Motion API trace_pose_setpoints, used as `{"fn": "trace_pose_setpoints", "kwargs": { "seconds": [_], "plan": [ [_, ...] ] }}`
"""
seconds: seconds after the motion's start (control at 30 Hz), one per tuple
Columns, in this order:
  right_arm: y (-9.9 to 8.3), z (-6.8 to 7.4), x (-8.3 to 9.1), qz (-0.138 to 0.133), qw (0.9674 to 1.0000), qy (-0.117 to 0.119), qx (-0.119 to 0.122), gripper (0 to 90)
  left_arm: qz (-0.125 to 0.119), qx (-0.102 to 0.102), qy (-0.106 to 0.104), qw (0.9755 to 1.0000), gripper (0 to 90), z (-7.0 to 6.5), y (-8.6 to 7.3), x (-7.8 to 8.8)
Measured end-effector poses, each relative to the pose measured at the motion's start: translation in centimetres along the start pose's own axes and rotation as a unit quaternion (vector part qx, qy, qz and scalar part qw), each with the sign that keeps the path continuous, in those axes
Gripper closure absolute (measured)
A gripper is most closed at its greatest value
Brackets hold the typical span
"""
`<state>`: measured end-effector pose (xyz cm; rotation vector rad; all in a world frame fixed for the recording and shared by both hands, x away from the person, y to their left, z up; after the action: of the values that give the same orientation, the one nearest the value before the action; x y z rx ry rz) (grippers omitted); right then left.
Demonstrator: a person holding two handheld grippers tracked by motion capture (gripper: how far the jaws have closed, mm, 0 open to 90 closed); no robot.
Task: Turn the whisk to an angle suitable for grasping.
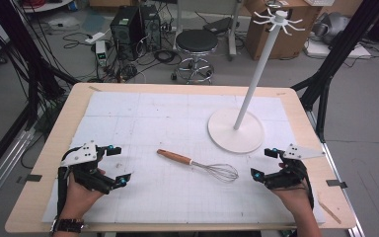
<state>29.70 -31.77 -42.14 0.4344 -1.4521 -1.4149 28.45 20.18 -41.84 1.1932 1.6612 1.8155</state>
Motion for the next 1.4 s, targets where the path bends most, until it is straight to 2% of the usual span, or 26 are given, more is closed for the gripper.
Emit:
{"fn": "trace_pose_setpoints", "kwargs": {
  "seconds": [0.47, 0.67, 0.9, 0.93, 1.17, 1.4],
  "plan": [
    [0.2, 0.3, -0.1, 0.013, 0.9999, 0.002, 0.004, 0.3, -0.006, 0.002, -0.003, 1.0000, 1.8, 0.1, 0.1, -0.3],
    [0.9, 0.5, -0.8, 0.021, 0.9997, 0.004, 0.009, 0.3, -0.008, 0.003, -0.002, 1.0000, 1.8, 0.4, 0.1, -0.2],
    [2.6, 0.7, -2.5, 0.042, 0.9988, 0.009, 0.022, 0.3, -0.005, 0.001, -0.002, 1.0000, 1.8, 0.4, 0.0, -0.3],
    [3.3, 0.8, -3.0, 0.050, 0.9984, 0.012, 0.025, 0.3, -0.005, 0.004, -0.002, 1.0000, 1.8, 0.3, 0.0, -0.4],
    [4.9, 1.1, -4.4, 0.064, 0.9971, 0.019, 0.036, 0.3, -0.006, 0.004, -0.001, 1.0000, 1.8, 0.4, -0.1, -0.4],
    [6.4, 1.2, -6.7, 0.091, 0.9942, 0.032, 0.047, 0.3, -0.007, 0.006, -0.005, 0.9999, 1.8, 0.3, -0.1, -0.6]
  ]
}}
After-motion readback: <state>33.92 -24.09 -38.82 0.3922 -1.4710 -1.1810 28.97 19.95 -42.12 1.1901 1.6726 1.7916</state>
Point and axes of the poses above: each handheld gripper's, and its own axes: x roughly backward along the jaws, y roughly out of its top, z roughly to its left, the point moved 3 cm from there along -x, roughly forward along the jaws, and after that the axes turned 9 degrees about y, right-handed, at the moved point
